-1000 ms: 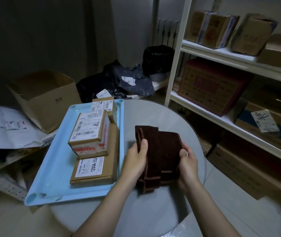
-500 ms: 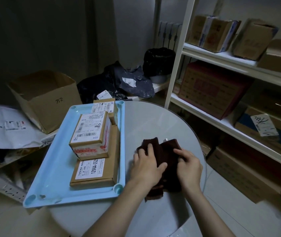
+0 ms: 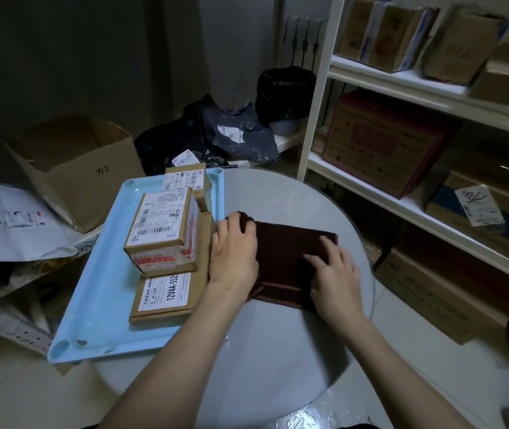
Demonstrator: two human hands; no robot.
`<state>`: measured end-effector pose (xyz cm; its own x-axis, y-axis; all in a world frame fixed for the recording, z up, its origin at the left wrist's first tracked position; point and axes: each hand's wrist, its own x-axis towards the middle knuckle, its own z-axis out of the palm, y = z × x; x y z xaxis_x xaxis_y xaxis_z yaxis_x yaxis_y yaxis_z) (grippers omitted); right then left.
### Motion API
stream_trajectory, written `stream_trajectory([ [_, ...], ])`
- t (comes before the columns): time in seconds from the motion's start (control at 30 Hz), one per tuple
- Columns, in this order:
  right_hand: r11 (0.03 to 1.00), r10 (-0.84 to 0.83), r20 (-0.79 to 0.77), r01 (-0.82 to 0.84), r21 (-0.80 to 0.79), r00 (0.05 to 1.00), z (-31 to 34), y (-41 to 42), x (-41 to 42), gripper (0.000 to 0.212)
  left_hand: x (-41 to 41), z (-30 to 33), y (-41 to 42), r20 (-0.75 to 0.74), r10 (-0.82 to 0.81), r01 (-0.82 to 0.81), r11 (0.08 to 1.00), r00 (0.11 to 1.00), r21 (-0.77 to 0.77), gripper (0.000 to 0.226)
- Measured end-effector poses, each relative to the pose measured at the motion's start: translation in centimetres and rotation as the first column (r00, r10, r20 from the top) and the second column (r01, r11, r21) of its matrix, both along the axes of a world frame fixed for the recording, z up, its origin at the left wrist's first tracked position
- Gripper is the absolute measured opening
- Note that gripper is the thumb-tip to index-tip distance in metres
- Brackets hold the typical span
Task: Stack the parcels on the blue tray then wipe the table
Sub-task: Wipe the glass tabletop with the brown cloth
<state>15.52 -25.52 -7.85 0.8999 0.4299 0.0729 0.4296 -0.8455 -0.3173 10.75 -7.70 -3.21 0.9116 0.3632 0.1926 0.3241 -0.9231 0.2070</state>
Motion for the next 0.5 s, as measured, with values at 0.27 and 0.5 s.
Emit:
stream_trajectory([
  [0.27, 0.980, 0.138, -0.006, -0.138, -0.144, 0.990, 0.2, 0.3, 0.1, 0.033, 0.3, -0.4, -0.8, -0.410, -0.161, 0.247, 0.955, 0.898, 0.166, 0.034],
  [0.5, 0.989, -0.028, 0.058, 0.036, -0.143, 0.998, 2.9, 0.6, -1.2, 0.038, -0.4, -0.3, -1.3, -0.377, -0.216, 0.210, 0.976, 0.901, -0.057, 0.029],
])
